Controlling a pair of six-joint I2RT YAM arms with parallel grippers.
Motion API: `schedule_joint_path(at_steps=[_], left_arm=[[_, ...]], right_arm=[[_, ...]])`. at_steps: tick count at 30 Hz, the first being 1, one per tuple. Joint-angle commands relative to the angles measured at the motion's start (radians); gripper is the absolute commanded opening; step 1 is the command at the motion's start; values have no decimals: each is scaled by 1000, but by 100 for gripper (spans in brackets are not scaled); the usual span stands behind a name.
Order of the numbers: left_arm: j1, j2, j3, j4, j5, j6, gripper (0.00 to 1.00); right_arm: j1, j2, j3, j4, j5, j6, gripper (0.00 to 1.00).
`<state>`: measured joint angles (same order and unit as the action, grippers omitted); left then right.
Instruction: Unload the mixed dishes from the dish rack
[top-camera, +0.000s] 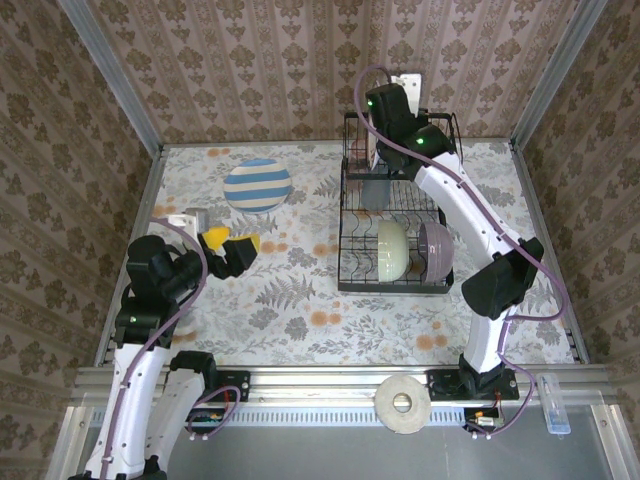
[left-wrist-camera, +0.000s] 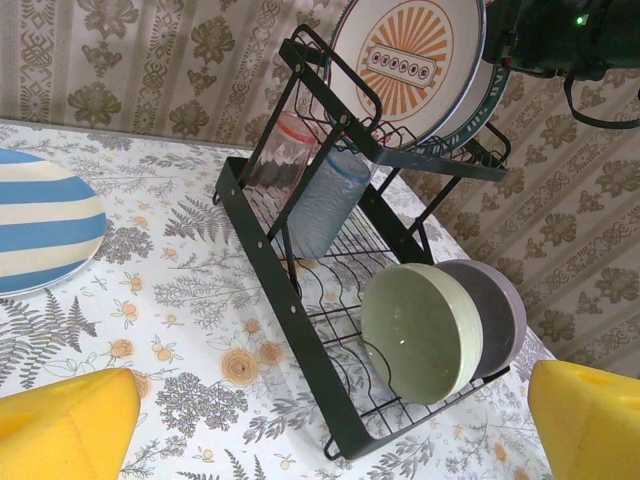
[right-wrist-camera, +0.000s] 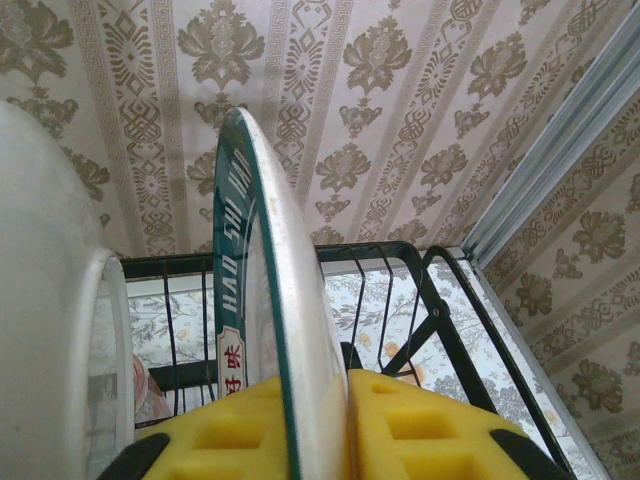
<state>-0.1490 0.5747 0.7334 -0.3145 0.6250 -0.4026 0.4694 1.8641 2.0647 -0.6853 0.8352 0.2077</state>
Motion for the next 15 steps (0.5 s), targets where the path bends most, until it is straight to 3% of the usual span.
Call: schedule_joint_path(at_steps=[1, 8, 15], left_arm=[[5, -2, -8, 8, 12, 5, 100], [5, 1, -9, 8, 12, 5, 100], [6, 9, -8, 7, 12, 5, 100]], right_arm=[[1, 1, 31, -17, 10, -11, 12], [1, -17, 27, -5, 12, -27, 0], [2, -42, 38, 36, 32, -58, 0]])
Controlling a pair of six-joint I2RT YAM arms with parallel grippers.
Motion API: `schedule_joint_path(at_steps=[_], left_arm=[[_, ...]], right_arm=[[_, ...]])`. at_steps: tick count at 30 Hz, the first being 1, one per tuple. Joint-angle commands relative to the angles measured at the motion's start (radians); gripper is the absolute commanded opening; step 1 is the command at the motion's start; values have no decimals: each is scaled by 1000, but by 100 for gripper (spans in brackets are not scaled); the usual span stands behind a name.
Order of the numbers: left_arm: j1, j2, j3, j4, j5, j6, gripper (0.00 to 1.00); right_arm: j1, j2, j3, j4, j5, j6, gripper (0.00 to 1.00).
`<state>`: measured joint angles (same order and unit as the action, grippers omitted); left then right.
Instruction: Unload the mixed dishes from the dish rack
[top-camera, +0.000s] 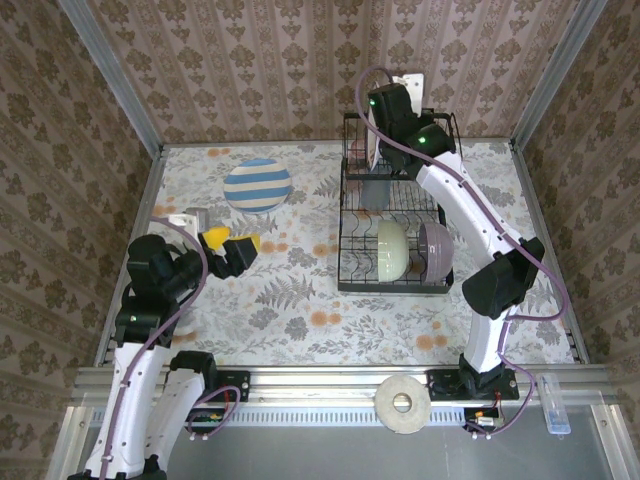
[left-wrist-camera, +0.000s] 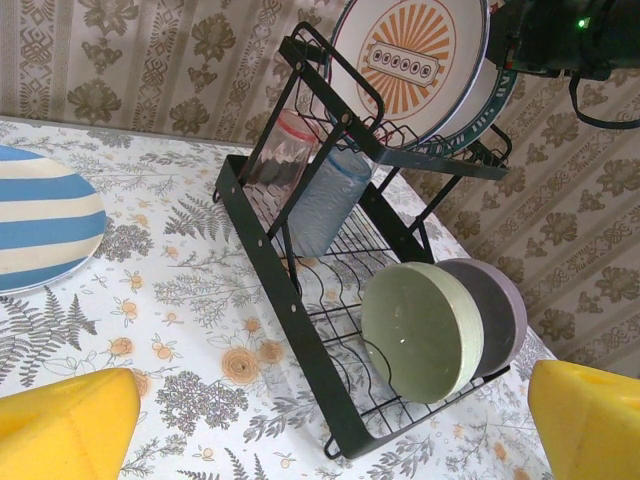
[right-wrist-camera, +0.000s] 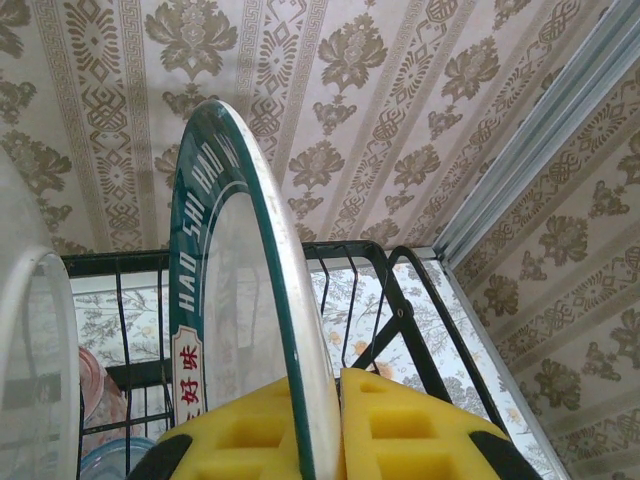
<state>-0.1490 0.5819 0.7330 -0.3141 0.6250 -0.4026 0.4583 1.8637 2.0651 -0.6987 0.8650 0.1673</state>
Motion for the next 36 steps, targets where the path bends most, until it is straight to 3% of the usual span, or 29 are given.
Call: schedule_joint_path(at_steps=[1, 24, 36], left_arm=[[6, 3, -7, 7, 12, 5, 100], [17, 41, -3, -1, -1, 5, 100], [25, 83, 3, 2, -36, -15, 100]], right_arm=[[12, -46, 39, 59, 6, -25, 0], [0, -131, 58, 110, 77, -92, 0], [-9, -371, -113, 85, 17, -29, 0]])
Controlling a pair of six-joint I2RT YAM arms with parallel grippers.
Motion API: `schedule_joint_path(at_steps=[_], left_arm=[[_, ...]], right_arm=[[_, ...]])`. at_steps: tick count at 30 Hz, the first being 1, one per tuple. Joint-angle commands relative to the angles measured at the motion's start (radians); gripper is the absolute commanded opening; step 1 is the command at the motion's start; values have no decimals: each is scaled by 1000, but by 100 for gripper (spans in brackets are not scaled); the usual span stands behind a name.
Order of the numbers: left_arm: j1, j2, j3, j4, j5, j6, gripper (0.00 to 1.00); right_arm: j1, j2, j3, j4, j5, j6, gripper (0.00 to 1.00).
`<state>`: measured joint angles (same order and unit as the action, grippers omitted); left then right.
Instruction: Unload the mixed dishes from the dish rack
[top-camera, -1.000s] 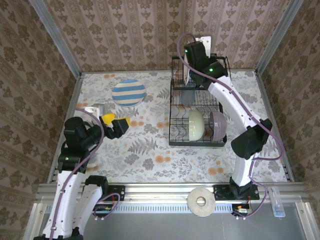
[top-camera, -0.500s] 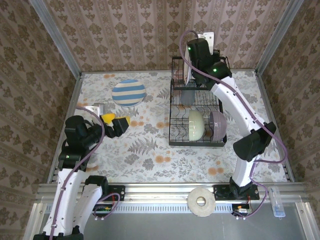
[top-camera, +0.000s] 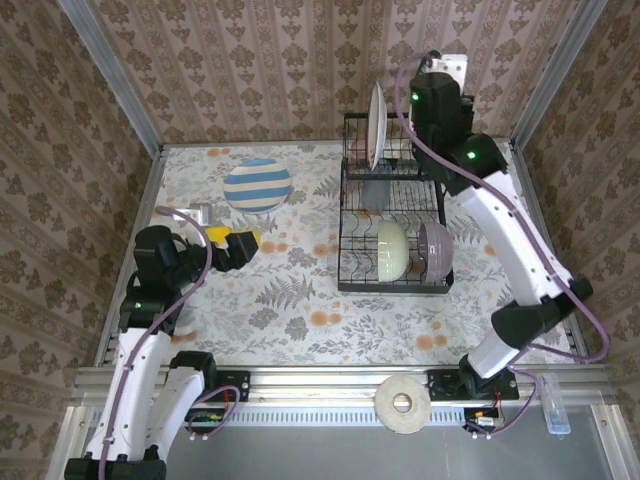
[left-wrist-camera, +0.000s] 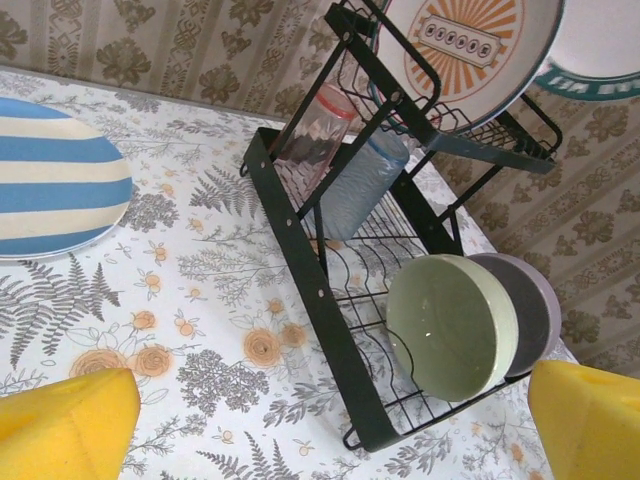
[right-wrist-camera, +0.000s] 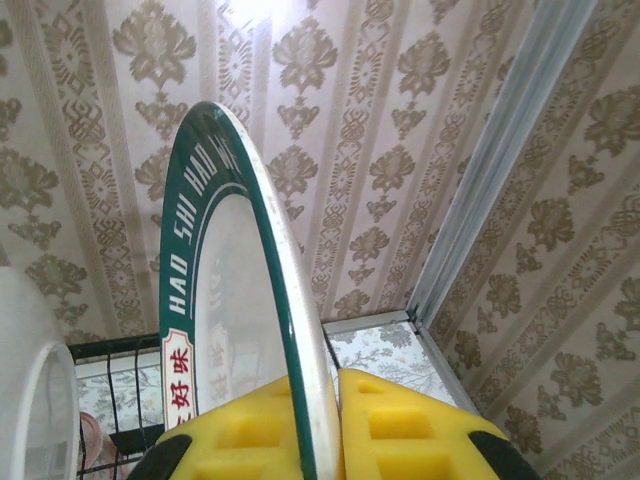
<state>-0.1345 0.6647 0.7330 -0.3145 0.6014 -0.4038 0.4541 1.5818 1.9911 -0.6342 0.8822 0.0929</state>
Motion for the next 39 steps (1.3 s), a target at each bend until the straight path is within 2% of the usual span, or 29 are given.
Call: schedule_joint_path(at_steps=[1, 5, 9, 13, 17, 22, 28, 33, 39], left_arm=[[11, 2, 3, 2, -12, -13, 100], [14, 5, 0, 20, -2, -22, 100], [11, 25, -20, 93, 63, -84, 100], [-8, 44, -29, 135, 77, -130, 100], [-50, 72, -39, 193, 78, -174, 100], [-148, 144, -29, 252, 72, -196, 99], [-273, 233, -10, 331, 72, -202, 97], [-371, 308, 12, 397, 87, -218, 97], [-430, 385, 28, 456, 132, -244, 96]], right_arm=[[-6, -122, -69, 13, -43, 59, 0], [-6, -256, -182, -16, -129, 125, 0], [-6, -364, -270, -81, -223, 186, 0], [-6, -483, -364, -141, -339, 248, 0], [-6, -568, -432, -196, -478, 289, 0], [-8, -638, -500, -263, -610, 301, 0], [-8, -646, -588, -266, -852, 317, 0], [-13, -650, -700, -193, -991, 350, 0], [-65, -648, -803, -86, -1170, 379, 0]])
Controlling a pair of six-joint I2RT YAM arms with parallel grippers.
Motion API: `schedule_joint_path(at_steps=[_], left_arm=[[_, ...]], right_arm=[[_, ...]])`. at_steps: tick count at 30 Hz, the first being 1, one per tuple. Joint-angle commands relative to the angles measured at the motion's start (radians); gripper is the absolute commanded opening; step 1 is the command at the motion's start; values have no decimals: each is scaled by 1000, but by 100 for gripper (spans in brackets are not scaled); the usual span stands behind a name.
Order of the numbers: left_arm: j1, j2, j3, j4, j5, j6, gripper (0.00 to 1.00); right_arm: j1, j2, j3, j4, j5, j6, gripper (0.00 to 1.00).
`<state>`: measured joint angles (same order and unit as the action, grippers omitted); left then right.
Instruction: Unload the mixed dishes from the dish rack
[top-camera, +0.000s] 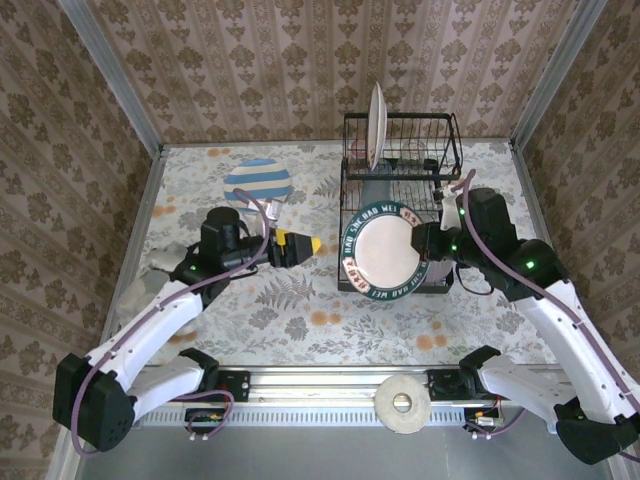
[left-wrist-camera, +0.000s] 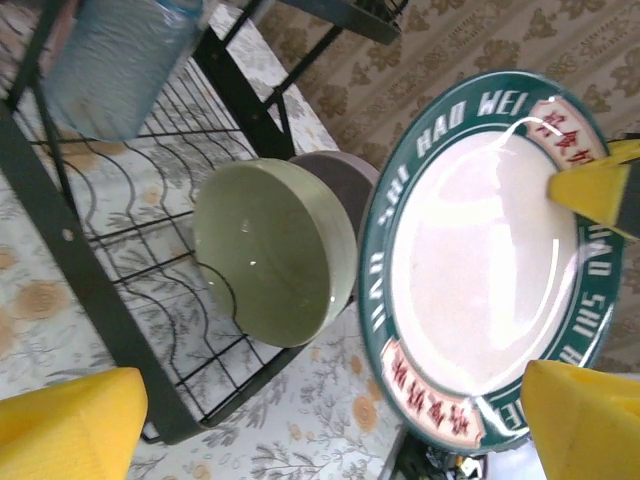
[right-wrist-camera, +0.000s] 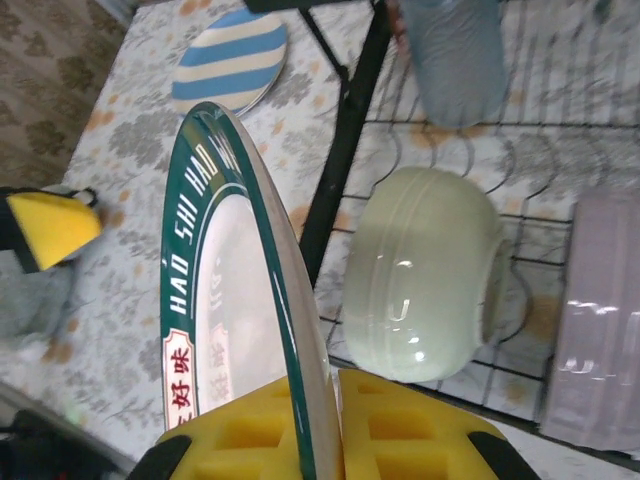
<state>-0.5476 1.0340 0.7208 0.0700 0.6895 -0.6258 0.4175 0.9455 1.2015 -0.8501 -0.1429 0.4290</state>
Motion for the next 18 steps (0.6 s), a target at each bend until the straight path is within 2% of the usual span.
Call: schedule_joint_path(at_steps=[1, 5, 8, 14, 18], left_arm=[[-22, 22, 43, 71, 49, -19, 95], [-38, 41, 46, 76, 72, -16, 95], [-47, 55, 45, 91, 93, -13, 95], [-55, 98, 34, 146, 110, -42, 93], [-66, 122, 34, 188, 116, -67, 86]], right_arm=[[-45, -12, -24, 143, -176, 47, 0], [-110, -7, -81, 213, -328, 79, 0], [-127, 7, -106, 231, -390, 79, 0], [-142, -10, -157, 262, -440, 78, 0], [-151, -18, -182, 262, -449, 74, 0]])
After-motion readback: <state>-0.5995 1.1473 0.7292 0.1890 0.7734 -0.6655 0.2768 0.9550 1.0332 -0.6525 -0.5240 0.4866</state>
